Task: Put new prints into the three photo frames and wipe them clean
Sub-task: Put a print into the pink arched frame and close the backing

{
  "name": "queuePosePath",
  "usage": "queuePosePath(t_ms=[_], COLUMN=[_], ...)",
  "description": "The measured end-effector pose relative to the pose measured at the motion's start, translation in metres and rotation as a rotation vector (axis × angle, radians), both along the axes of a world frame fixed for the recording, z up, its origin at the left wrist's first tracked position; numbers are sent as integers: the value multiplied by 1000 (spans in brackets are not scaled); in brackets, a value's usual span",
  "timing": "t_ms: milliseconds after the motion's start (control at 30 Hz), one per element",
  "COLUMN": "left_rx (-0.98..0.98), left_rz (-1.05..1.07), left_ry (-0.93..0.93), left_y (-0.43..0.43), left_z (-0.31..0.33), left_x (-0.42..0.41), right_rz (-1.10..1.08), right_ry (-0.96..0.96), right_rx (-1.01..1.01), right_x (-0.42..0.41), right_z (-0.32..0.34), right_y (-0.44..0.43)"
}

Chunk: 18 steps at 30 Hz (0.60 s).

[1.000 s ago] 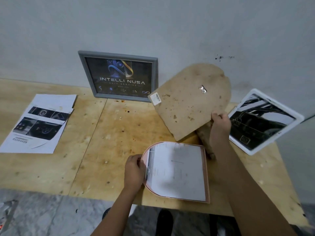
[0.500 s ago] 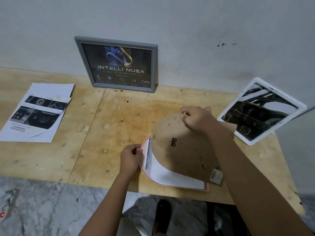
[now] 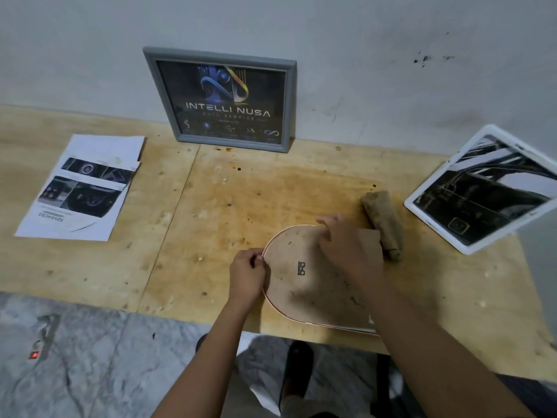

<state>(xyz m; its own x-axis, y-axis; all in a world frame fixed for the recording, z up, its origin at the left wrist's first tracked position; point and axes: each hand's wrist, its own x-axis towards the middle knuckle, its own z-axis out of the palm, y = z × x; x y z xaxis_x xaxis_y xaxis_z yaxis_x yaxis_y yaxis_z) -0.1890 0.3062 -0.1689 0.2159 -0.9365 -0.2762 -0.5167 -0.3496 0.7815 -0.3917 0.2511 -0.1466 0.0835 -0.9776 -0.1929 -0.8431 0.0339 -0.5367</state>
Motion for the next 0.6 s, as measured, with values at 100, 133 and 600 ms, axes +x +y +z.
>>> queuePosePath(t_ms=[100,133,600], left_rx=[-47,-91,-128], left_rz=[-64,-112,-668], left_ry=[-124,-178,-653], left_y=[-2,-3,2], left_z=[7,10,-21], left_x=[-7,-11,-41], right_rz=[-248,-332,-195], right_ry=[32,22,260], right_rx=[-120,-121,11], right_x=[-26,-35,-35], right_z=[-3,-2,-32], right_y=[22,30,80])
